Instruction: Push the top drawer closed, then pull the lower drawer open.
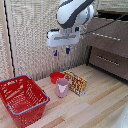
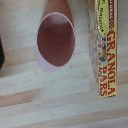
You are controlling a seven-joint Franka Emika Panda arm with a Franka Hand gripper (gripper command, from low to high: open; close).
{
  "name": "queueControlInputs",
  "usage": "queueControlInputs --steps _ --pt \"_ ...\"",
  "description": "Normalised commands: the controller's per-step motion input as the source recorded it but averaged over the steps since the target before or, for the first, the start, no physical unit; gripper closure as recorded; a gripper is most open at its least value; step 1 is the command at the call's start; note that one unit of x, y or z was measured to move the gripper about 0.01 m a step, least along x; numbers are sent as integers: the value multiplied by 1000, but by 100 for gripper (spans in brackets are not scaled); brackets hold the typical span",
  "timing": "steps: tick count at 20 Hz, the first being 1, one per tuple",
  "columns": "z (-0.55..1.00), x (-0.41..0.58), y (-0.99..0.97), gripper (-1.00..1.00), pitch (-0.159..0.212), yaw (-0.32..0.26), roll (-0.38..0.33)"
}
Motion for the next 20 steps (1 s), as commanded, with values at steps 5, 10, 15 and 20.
queueControlInputs --steps 5,10,15,20 --pt "110 -149 -93 -100 3 224 -258" --pt "261 -183 -61 -100 0 198 -272" --pt "163 -159 -67 -100 -2 177 -314" --pt "15 -35 -71 -100 -2 136 -369"
